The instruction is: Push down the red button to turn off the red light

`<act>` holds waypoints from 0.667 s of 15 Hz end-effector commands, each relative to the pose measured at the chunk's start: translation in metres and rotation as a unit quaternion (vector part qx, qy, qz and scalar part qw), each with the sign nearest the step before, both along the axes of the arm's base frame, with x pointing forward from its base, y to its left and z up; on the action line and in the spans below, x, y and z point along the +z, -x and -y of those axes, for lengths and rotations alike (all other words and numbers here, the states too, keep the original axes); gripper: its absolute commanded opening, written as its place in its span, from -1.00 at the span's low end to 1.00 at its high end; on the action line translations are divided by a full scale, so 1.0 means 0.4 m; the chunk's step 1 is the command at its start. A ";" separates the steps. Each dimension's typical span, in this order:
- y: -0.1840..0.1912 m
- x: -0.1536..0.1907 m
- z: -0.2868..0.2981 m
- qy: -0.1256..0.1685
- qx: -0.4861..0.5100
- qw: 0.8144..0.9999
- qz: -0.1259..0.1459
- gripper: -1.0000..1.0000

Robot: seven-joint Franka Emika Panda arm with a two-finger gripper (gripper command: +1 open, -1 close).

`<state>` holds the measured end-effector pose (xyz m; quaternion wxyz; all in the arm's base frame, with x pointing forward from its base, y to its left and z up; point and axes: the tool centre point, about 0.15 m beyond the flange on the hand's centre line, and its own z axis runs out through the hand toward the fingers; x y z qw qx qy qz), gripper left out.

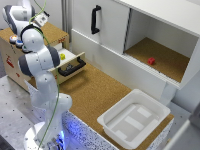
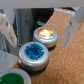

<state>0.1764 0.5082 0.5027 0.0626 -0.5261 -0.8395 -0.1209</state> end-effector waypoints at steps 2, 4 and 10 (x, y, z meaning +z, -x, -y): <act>-0.007 0.006 0.039 0.010 -0.028 0.999 -0.035 1.00; -0.001 -0.011 0.029 0.078 -0.049 0.994 -0.055 1.00; 0.031 0.012 -0.111 0.191 -0.133 0.972 -0.022 1.00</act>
